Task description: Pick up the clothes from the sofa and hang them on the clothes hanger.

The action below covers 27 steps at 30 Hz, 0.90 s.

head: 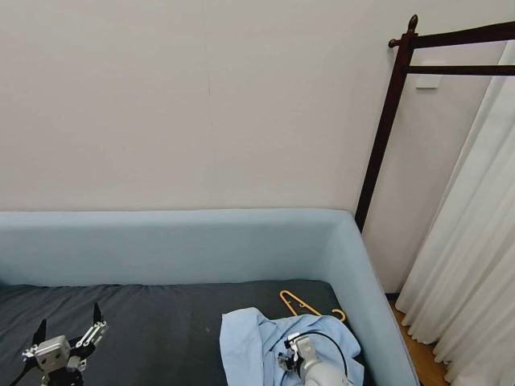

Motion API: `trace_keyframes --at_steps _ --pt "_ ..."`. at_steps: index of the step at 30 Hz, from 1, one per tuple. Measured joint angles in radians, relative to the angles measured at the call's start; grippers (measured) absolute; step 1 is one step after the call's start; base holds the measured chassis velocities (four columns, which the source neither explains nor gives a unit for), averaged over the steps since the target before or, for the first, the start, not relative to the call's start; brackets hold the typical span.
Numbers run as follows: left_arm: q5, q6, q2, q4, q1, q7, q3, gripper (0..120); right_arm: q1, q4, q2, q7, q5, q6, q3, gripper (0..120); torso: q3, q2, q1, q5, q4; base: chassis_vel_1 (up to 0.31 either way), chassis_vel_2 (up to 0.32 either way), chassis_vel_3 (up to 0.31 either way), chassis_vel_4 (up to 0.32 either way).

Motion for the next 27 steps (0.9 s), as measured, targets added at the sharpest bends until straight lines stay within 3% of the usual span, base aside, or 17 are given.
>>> trace_keyframes --at_steps 15,25,27 --pt "0.0 -0.002 0.002 0.003 -0.007 -0.001 0.002 100 -0.034 0.06 -0.013 -0.011 0.016 0.005 0.0 1 0.0 0.0 0.0 0.0 0.0 0.0 0.0 0.0 0.0" --pt "-0.004 -0.003 0.012 0.008 -0.013 -0.004 0.005 100 -0.045 0.159 -0.053 -0.002 0.076 0.064 0.013 0 0.0 0.0 0.0 0.0 0.0 0.0 0.0 0.0 0.0" --pt "-0.006 -0.004 0.016 0.009 -0.014 -0.005 0.006 100 -0.039 0.189 -0.064 -0.004 0.103 0.112 0.029 0 0.0 0.0 0.0 0.0002 -0.0001 0.0 0.0 0.0 0.0"
